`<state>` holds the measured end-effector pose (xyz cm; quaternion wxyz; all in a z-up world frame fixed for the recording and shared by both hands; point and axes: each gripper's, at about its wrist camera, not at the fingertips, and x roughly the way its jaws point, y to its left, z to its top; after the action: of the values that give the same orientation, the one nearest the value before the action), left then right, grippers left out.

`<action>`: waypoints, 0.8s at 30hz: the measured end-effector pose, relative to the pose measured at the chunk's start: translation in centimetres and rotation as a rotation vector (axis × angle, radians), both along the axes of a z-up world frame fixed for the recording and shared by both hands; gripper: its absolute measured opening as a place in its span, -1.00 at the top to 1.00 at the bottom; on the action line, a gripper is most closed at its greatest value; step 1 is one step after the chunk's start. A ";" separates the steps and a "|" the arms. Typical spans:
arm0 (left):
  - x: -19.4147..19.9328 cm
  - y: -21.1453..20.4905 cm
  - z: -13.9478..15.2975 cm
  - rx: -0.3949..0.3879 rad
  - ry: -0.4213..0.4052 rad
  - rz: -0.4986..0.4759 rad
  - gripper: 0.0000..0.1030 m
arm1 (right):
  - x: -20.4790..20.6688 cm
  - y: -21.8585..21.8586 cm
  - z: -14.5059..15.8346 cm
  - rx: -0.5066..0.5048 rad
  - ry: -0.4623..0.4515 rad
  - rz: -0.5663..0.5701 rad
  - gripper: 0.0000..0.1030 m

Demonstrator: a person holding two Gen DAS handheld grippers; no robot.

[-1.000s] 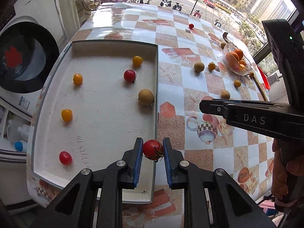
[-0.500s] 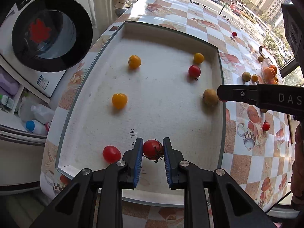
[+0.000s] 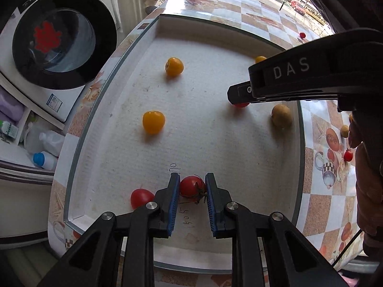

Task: Organize fruits
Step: 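Carry both red tomatoes into the white tray and open both tools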

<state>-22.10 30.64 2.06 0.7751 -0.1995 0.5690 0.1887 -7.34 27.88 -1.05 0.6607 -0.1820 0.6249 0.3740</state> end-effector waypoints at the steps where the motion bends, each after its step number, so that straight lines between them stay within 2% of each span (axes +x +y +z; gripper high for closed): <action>1: 0.1 -0.1 0.0 0.000 0.004 -0.001 0.55 | 0.0 0.0 -0.2 -0.004 -0.001 0.002 0.55; 8: 0.3 -0.7 0.0 0.025 0.033 -0.024 0.54 | -0.2 1.0 -0.5 -0.021 -0.025 0.024 0.53; 12: 0.3 -0.9 0.0 0.036 0.043 -0.031 0.54 | -0.1 1.4 -0.7 -0.014 -0.009 0.026 0.48; 16: 0.4 -1.3 0.1 0.041 0.049 -0.031 0.53 | 0.0 0.9 -0.1 0.002 -0.001 0.014 0.16; 18: 0.3 -1.3 0.1 0.038 0.047 -0.033 0.51 | 0.1 0.6 0.4 0.024 0.006 0.007 0.10; 19: 0.3 -1.2 0.1 0.037 0.046 -0.033 0.05 | 0.1 0.5 0.7 0.038 0.011 0.004 0.06; 20: 0.1 -1.1 0.2 0.039 0.029 -0.029 -0.50 | 0.2 0.4 1.0 0.050 0.017 0.002 -0.01; 21: -0.1 -1.1 0.7 0.050 -0.012 -0.023 -0.62 | 0.3 0.2 1.4 0.062 0.019 -0.003 -0.05; 22: -0.3 -1.1 1.2 0.053 -0.048 -0.024 -0.63 | 0.3 0.0 1.9 0.075 0.020 -0.008 -0.11; 24: -0.1 -1.2 1.3 0.041 -0.040 -0.044 -0.63 | 0.4 -0.3 2.7 0.098 0.018 -0.019 -0.14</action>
<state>-22.16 29.43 3.32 0.7942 -0.1748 0.5537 0.1792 -6.95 27.53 1.68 0.6669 -0.1400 0.6133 0.3994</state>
